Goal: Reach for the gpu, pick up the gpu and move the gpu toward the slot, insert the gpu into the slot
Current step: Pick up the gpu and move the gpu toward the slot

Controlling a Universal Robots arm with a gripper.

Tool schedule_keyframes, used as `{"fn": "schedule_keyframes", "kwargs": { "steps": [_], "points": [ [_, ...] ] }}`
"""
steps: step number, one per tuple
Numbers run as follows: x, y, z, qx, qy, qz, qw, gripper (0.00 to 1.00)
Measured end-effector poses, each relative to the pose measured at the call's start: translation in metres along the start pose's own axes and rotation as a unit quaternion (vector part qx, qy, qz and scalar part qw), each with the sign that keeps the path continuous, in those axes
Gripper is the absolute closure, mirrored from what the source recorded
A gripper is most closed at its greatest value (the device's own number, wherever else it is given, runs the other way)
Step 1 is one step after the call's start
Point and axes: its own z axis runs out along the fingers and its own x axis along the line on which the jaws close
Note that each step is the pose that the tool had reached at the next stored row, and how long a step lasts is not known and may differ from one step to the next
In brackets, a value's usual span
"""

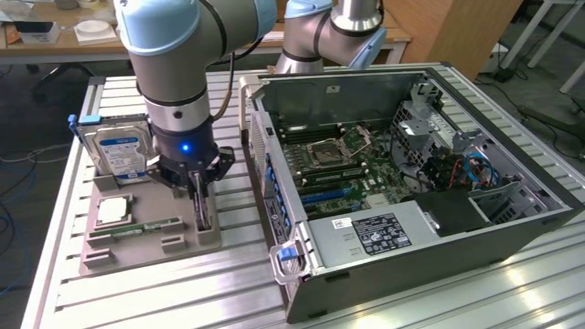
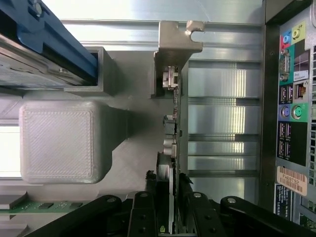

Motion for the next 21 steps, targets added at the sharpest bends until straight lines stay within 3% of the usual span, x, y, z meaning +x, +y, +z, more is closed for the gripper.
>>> {"fn": "schedule_keyframes", "kwargs": {
  "steps": [21],
  "points": [
    [-0.0032,-0.0003,0.0001,0.0,0.0001,0.0,1.0,0.73]
  ]
}}
